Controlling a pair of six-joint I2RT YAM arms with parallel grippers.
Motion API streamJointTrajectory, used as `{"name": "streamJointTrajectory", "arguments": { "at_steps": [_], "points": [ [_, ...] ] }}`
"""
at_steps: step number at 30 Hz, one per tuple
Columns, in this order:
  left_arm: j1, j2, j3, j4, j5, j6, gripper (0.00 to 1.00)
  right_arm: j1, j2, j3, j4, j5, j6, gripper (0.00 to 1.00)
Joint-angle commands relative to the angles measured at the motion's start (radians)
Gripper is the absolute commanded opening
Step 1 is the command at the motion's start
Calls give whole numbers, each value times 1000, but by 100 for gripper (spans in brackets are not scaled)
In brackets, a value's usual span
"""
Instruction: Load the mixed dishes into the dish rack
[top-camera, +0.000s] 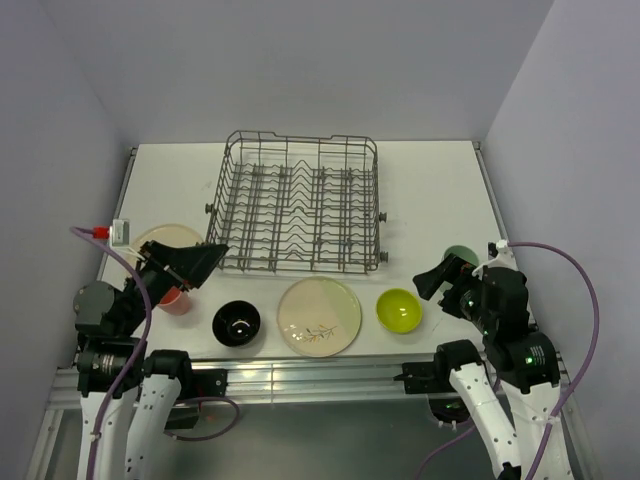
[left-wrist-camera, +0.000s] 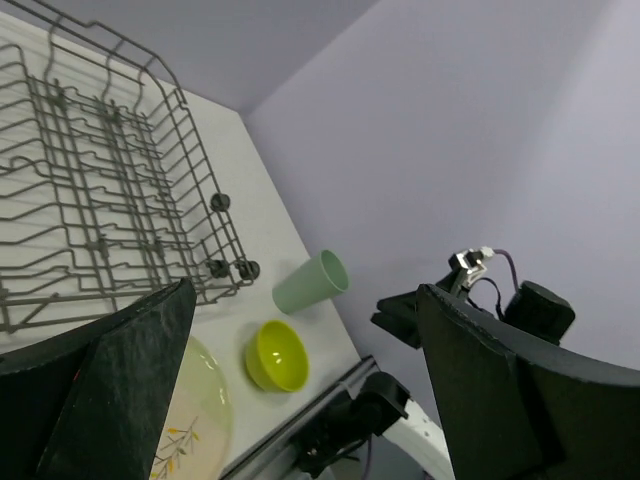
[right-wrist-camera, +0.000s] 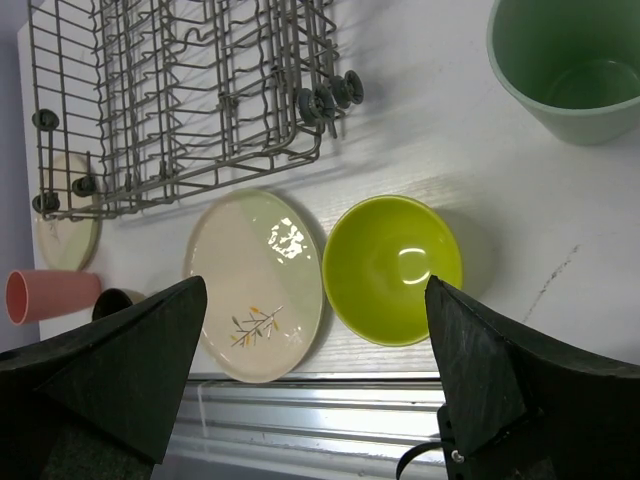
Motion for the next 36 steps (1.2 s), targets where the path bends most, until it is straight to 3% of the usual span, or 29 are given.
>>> {"name": "streamJointTrajectory", "arguments": {
  "at_steps": [1,11,16,21,25,26,29,31,36],
  "points": [
    [4,-12,47,-141,-93,121,99,-3,-7,10,35,-9,-6,98],
    [4,81,27,-144,-2,99,91,-3,94,35,21,-87,-91,100],
    [4,108,10,-161,-1,110,89,9,122,13,7,-5,-24,97],
    [4,100,-14,-134,2,86,89,46,145,-57,58,-26,33,92],
    [4,100,-26,-112,19,78,89,244,223,-99,128,98,134,90],
    [4,102,-26,-115,17,87,89,379,248,-96,133,147,186,90],
    [4,115,-10,-153,4,116,88,616,350,-60,115,342,291,91],
    [4,128,18,-198,-12,135,88,686,416,-31,92,438,330,91],
    [4,134,56,-258,-35,181,88,759,510,-33,121,491,353,91]
  ]
}}
